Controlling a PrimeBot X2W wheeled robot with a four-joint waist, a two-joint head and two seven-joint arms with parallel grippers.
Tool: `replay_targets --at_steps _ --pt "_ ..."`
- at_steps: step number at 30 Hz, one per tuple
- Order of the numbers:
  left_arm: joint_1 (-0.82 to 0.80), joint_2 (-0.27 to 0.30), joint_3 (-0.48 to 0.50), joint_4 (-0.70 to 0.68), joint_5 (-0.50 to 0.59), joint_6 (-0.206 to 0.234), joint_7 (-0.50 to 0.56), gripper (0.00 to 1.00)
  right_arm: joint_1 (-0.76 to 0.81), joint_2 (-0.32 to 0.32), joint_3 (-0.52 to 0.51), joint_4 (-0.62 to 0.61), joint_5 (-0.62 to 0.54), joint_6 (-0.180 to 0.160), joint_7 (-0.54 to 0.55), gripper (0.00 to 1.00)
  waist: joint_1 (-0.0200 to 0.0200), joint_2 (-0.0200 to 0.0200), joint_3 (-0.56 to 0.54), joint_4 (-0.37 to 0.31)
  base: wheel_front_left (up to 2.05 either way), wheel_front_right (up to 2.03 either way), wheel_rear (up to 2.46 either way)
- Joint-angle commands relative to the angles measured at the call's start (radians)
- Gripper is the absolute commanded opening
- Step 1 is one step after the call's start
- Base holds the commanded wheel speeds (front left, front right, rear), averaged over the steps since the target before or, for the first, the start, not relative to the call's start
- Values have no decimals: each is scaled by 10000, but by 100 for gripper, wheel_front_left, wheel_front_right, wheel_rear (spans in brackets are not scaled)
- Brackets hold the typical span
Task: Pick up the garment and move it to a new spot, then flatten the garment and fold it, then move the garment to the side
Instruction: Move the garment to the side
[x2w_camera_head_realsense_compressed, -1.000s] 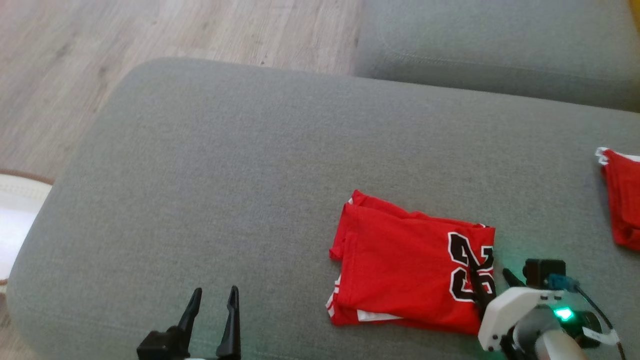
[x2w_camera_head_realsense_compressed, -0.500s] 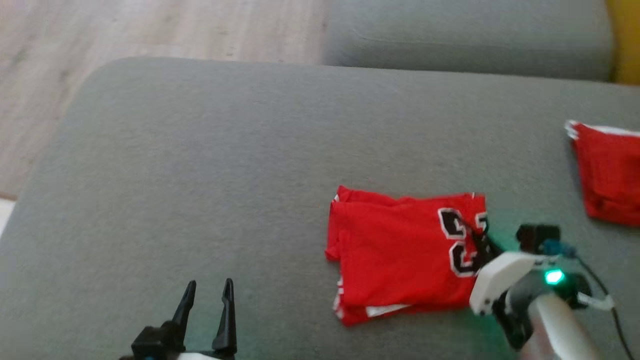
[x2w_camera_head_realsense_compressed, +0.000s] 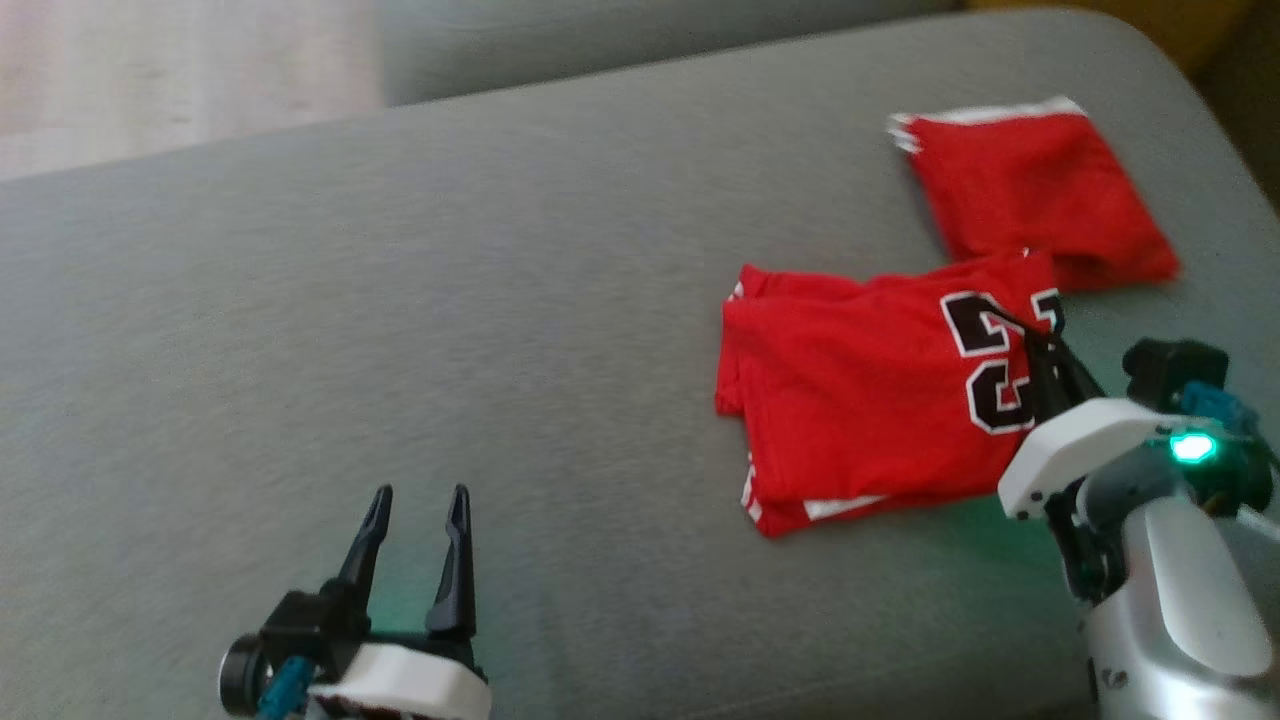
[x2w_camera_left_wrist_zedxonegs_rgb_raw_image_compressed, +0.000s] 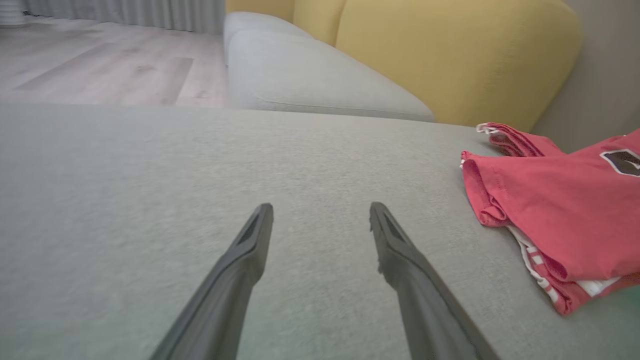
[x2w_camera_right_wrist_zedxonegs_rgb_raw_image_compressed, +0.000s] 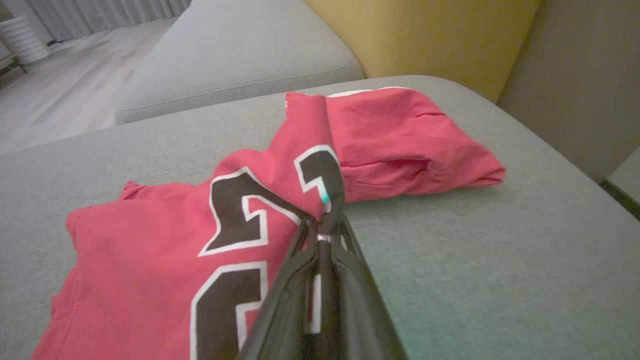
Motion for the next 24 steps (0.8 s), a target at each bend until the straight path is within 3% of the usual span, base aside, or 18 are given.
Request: replay_targets --at_steps 1,9,24 --pt "-490 76 384 -295 110 5 -92 100 -517 -126 207 -475 -82 33 -2 0 -1 0 567 -897 0 0 0" --pt "-895 124 339 -161 188 -58 -78 100 -695 -97 316 -806 -8 33 35 0 -1 0 741 -1497 0 0 0" --pt "-618 -123 344 61 32 -55 -84 100 -2000 -122 636 -1119 62 33 584 0 -1 0 84 -378 0 0 0"
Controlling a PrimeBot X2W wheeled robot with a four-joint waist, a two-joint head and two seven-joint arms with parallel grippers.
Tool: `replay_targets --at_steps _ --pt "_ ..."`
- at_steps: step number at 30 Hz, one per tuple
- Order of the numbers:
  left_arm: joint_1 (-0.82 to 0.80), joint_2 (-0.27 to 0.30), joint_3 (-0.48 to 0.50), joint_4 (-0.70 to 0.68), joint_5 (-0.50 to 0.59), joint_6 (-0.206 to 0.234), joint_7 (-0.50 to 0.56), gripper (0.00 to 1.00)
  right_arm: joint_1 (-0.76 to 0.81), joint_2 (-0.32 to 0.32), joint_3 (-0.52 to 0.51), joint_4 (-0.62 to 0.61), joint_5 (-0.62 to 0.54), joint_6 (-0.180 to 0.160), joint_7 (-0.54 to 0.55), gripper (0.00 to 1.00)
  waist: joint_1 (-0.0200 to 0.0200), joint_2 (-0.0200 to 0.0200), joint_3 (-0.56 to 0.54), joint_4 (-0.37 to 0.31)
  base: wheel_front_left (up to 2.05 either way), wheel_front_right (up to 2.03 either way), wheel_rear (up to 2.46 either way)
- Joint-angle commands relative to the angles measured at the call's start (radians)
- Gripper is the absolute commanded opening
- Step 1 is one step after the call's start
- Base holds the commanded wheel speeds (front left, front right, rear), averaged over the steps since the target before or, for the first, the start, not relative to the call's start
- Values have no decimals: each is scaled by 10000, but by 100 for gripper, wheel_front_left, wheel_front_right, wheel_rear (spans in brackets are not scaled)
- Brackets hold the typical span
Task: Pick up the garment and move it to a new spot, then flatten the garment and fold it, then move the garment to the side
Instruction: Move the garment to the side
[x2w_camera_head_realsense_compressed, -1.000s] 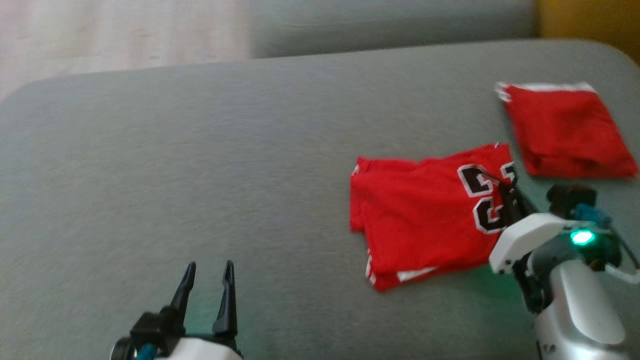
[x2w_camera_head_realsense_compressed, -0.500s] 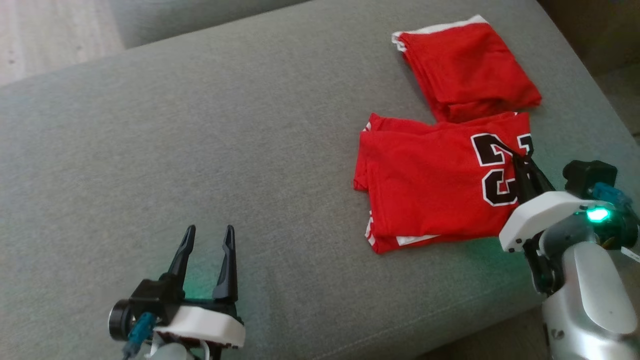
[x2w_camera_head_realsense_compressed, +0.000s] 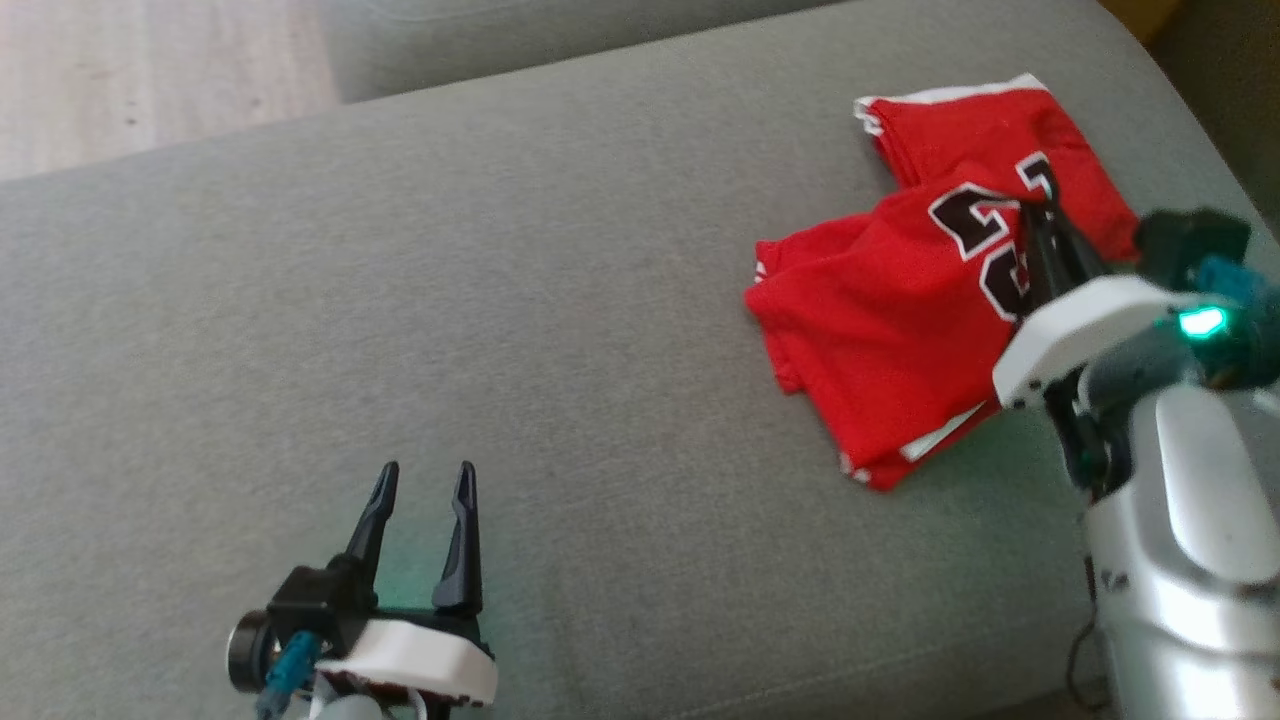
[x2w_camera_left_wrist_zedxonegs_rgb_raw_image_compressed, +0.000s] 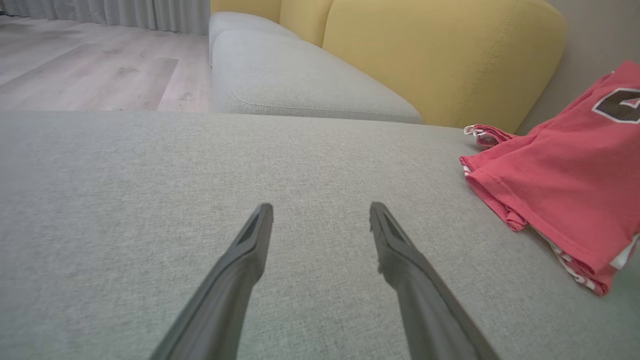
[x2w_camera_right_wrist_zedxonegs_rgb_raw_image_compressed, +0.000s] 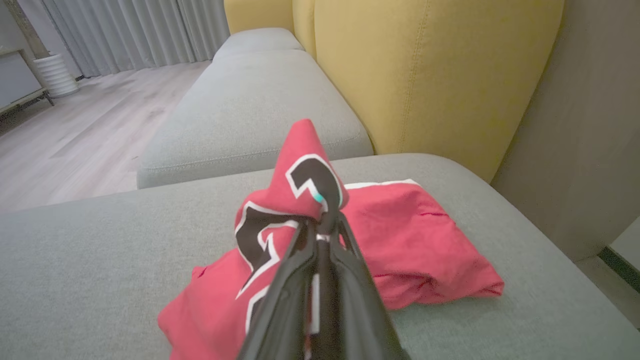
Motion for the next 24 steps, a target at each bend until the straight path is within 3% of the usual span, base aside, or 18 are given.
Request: replay_targets --at_steps 1,7,14,24 --pt "-65 -43 379 -191 -18 -3 -87 100 -801 -132 271 -287 9 33 158 0 0 0 -219 322 0 0 0" --pt "-3 -182 442 -86 21 -87 -94 100 -1793 -346 263 326 -72 33 506 0 0 0 -313 736 0 0 0" --pt "-28 -208 472 -126 148 -171 -97 100 -2659 -1033 181 1143 -135 33 703 0 0 0 -94 1061 0 0 0" --pt "-403 -90 391 -103 373 -294 -94 100 -3706 -2881 -676 2157 -328 33 646 0 0 0 890 1555 0 0 0"
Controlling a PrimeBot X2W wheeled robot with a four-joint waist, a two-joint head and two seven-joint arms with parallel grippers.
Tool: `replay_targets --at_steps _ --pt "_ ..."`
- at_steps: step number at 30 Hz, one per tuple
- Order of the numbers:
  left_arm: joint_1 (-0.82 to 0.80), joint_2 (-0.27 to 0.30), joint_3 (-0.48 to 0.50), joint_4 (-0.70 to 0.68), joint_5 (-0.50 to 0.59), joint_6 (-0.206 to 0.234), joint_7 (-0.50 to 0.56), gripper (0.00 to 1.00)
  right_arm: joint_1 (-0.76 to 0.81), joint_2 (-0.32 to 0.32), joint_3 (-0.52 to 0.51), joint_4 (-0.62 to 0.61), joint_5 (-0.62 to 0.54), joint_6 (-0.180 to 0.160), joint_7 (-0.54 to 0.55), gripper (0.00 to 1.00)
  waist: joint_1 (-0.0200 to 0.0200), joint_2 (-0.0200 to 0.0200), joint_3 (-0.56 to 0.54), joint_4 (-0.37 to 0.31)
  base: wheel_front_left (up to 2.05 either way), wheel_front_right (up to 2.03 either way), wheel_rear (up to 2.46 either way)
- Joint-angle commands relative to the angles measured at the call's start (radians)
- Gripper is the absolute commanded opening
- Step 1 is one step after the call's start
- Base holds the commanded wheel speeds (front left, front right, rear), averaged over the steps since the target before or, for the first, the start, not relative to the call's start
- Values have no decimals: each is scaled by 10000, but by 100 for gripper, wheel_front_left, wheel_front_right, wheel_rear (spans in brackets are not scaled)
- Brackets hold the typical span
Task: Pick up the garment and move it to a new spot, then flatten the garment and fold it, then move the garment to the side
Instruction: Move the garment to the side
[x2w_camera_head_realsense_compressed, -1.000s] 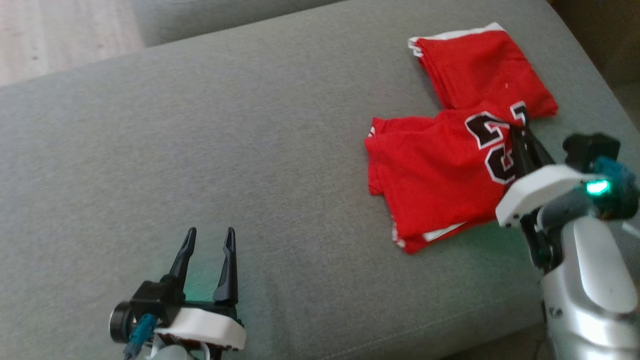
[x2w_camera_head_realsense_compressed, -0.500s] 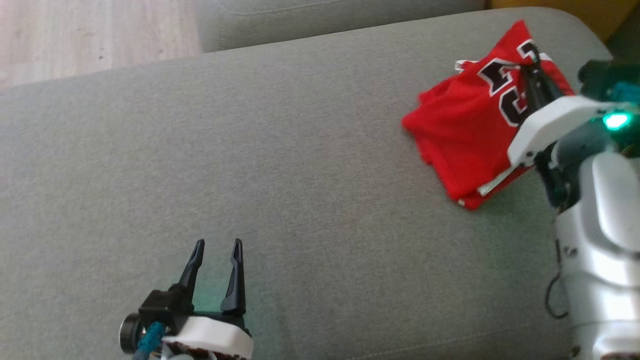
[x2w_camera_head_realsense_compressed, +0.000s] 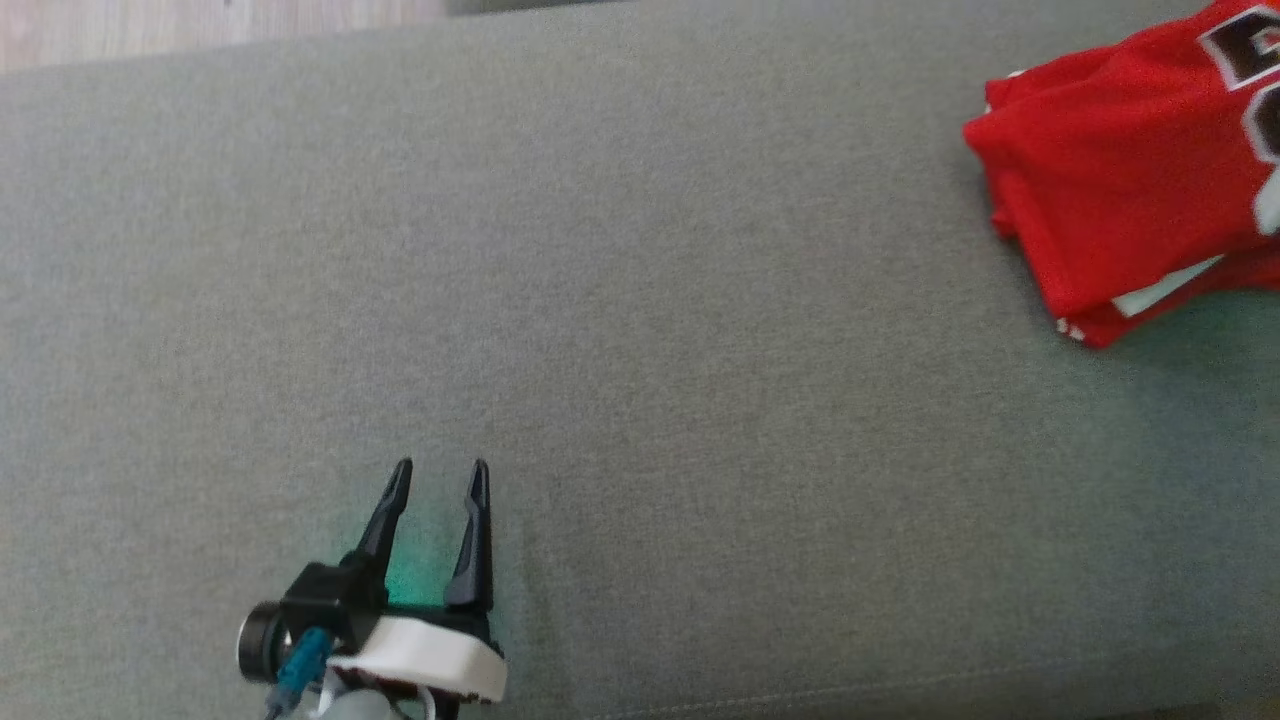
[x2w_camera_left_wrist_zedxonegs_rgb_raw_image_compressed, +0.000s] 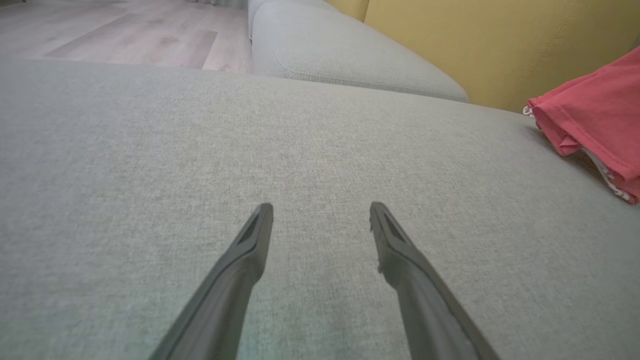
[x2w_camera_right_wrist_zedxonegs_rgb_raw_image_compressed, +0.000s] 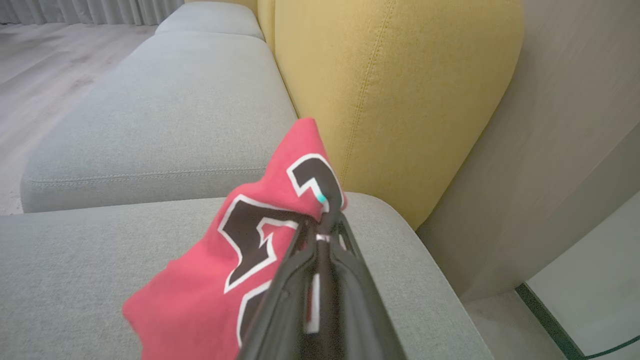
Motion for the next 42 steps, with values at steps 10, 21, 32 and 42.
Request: replay_targets --at_steps 10,21,32,42 --pt "-811 287 199 -386 270 -23 19 100 -883 -689 -1676 1058 -1480 33 -615 91 -1 0 860 389 0 0 0" --pt "-701 338 85 -351 227 28 87 100 -834 1 -2584 1643 -2712 33 -1162 100 -1 0 542 253 0 0 0" --pt "-416 378 370 -431 32 204 9 100 -410 870 -1179 1428 -2055 33 -2452 100 -1 0 -693 326 0 0 0" --pt "409 470 983 -556 -245 491 -65 100 1421 1738 190 338 -1001 33 -3338 100 -1 0 -2064 692 0 0 0"
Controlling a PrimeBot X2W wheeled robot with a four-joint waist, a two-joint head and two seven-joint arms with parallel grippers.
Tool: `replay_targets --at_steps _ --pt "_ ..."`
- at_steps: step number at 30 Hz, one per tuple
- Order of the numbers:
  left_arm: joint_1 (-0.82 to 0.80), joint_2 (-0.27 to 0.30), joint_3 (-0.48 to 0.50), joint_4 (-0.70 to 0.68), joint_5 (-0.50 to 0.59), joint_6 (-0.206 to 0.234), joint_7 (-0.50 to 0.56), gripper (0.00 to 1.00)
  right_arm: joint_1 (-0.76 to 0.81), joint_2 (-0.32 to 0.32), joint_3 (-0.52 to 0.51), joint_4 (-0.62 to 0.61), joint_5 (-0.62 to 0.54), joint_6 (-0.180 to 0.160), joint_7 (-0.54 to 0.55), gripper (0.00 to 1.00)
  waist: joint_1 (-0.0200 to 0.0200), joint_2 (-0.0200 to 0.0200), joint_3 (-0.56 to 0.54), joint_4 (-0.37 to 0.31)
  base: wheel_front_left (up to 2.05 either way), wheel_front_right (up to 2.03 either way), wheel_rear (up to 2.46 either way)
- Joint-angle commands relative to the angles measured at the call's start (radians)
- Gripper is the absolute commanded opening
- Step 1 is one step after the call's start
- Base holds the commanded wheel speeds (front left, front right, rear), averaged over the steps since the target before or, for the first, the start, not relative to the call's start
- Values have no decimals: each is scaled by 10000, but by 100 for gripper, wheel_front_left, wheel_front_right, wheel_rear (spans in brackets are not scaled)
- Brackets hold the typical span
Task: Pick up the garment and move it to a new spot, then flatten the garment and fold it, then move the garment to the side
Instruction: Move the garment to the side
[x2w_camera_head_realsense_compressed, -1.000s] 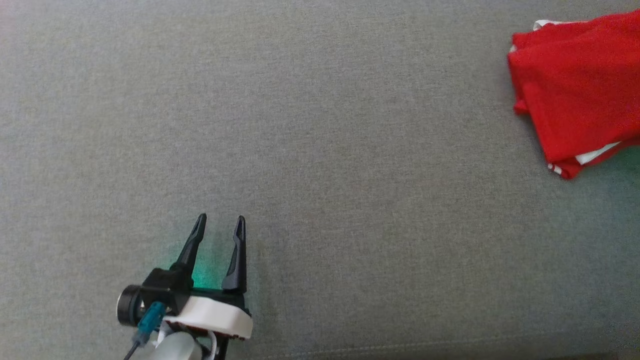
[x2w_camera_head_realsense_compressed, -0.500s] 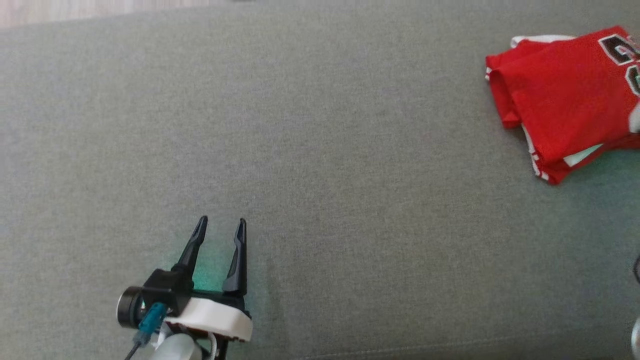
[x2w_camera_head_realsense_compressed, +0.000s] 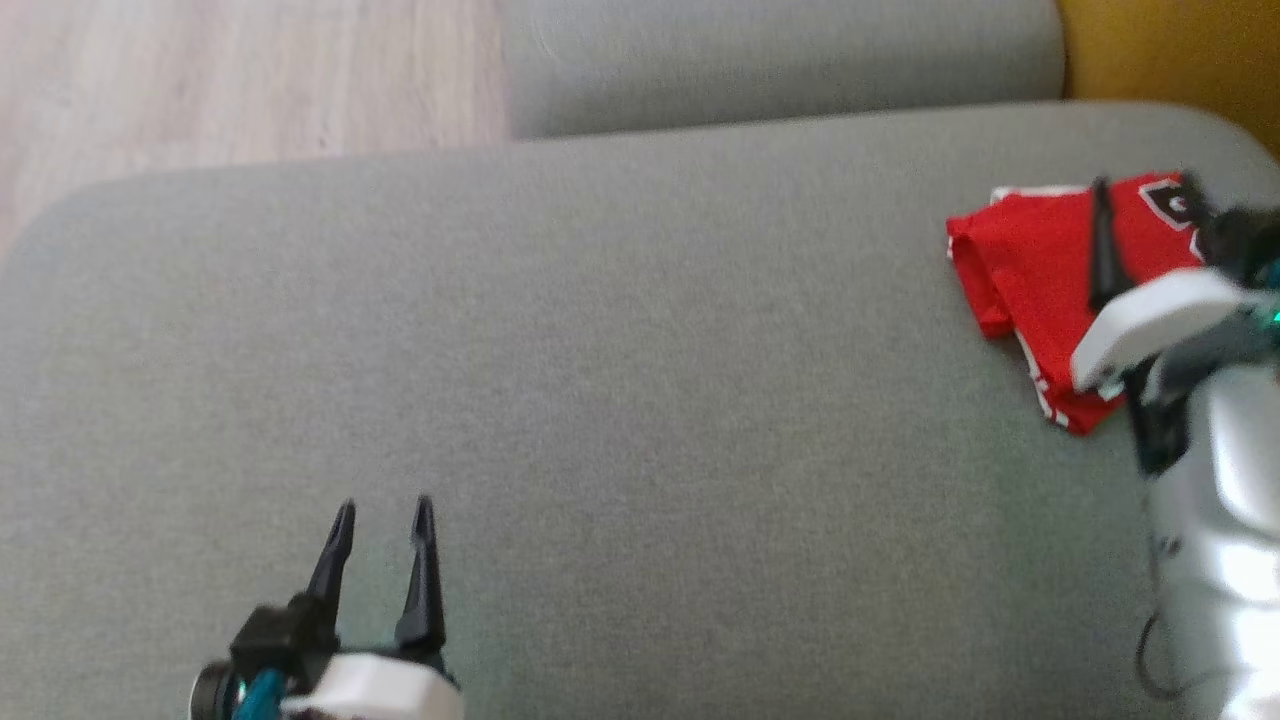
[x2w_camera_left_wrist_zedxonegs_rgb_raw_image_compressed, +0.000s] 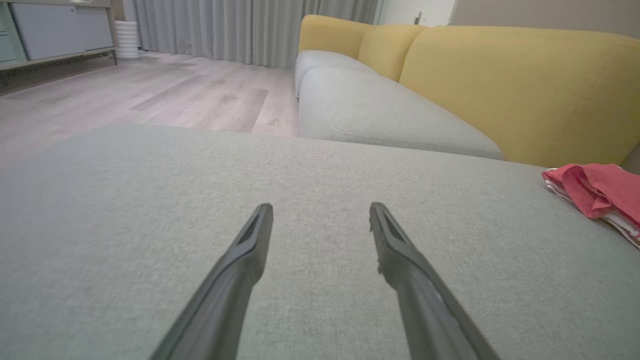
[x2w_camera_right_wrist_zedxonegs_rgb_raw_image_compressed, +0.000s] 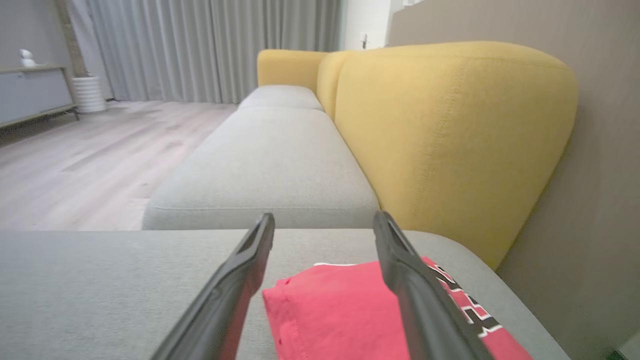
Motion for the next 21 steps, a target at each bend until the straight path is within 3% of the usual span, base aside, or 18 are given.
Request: replay_targets --at_steps 1,15,21 --pt "-56 212 477 -297 -99 67 -100 100 89 184 359 -631 135 33 -164 100 2 -1 -471 229 0 0 0" --pt "922 146 918 -313 -330 204 -122 100 4238 1118 954 -3899 625 33 -250 100 2 -1 -1068 758 0 0 0" --pt "999 115 868 -207 -311 200 -122 100 5656 1129 1686 -4619 1797 33 -425 100 2 -1 -1199 945 0 0 0"
